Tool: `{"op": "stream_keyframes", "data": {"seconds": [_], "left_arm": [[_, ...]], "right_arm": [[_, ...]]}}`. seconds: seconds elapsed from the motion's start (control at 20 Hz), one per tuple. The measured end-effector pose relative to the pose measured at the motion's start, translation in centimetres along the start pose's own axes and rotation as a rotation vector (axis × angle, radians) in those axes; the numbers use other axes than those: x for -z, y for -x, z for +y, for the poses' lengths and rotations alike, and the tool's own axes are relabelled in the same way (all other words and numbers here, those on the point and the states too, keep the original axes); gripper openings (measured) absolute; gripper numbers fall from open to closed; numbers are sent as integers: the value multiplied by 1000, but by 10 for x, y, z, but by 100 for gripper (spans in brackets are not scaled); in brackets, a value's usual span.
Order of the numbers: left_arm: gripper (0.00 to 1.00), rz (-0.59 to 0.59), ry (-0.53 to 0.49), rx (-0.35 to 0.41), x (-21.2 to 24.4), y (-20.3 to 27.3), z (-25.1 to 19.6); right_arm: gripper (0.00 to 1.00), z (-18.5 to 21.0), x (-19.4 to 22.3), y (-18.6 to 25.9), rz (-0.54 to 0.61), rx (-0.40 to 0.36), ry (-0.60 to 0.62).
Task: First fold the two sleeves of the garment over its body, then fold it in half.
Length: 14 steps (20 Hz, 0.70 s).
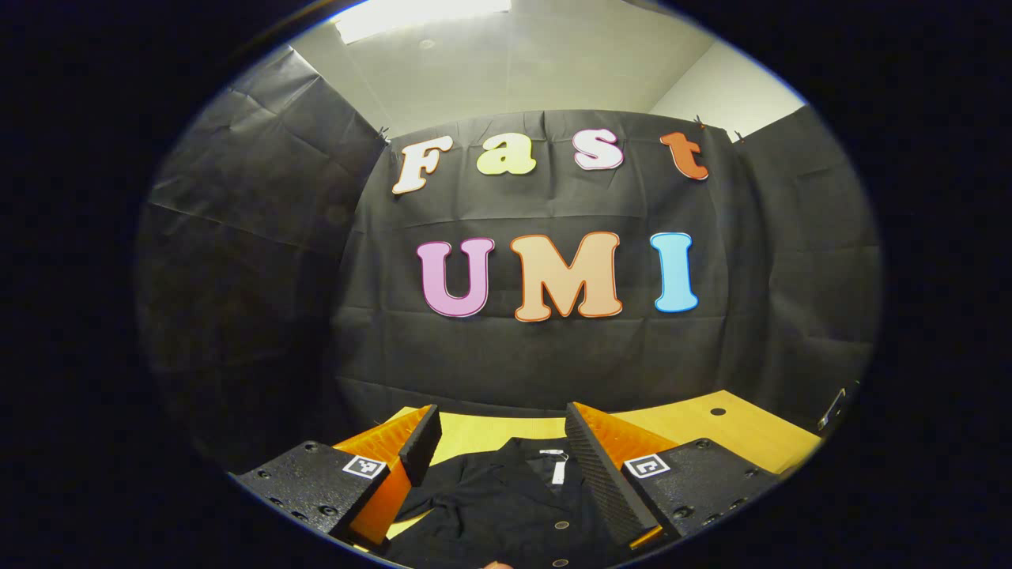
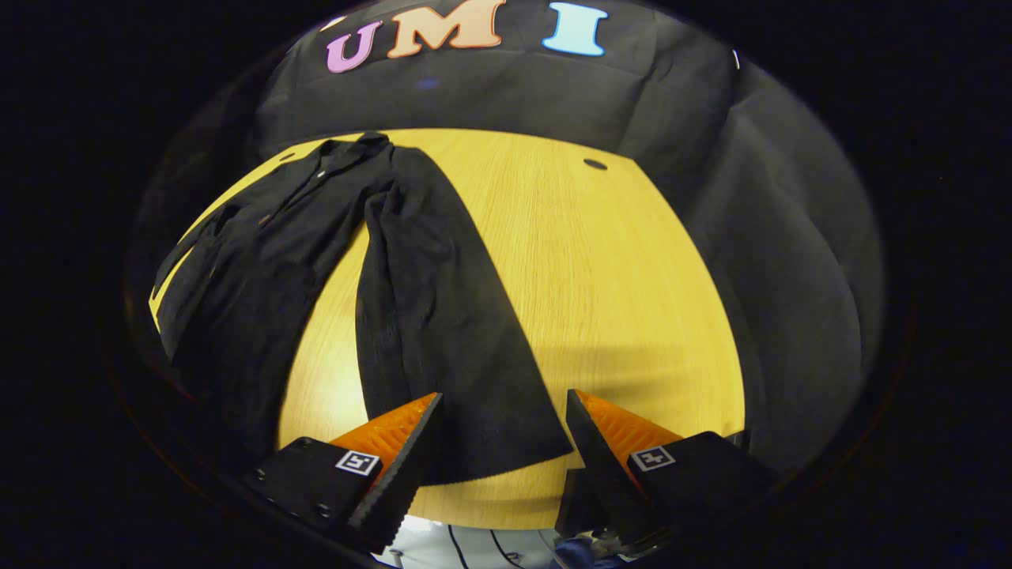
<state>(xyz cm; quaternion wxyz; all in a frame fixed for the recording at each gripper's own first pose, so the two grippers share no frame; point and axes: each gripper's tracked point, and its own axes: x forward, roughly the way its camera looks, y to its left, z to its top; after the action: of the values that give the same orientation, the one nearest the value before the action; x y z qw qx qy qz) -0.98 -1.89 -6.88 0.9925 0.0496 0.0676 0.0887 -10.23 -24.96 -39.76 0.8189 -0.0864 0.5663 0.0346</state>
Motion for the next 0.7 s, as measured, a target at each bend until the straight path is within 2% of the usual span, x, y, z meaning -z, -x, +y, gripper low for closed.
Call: {"op": "stream_keyframes", "data": {"seconds": [0.1, 0.2, 0.25, 0.45, 0.55, 0.7], "left_arm": [[92, 10, 5, -6, 4, -1, -6], [92, 10, 1, -24, 4, 1, -6], [92, 9, -4, -32, 4, 2, -6], [92, 2, -3, -50, 2, 4, 0], [92, -10, -1, -31, 0, -1, 3], [93, -19, -4, -20, -6, -6, 22]], "right_arm": [[100, 9, 13, 1, 73, -62, 1], [89, 12, 8, -7, 78, -92, -60], [82, 12, 5, -4, 75, -99, -54], [15, 12, 4, -10, 55, -91, -107], [6, 12, 1, -4, 46, -53, -184], [3, 14, -45, 5, -113, 5, -275]]}}
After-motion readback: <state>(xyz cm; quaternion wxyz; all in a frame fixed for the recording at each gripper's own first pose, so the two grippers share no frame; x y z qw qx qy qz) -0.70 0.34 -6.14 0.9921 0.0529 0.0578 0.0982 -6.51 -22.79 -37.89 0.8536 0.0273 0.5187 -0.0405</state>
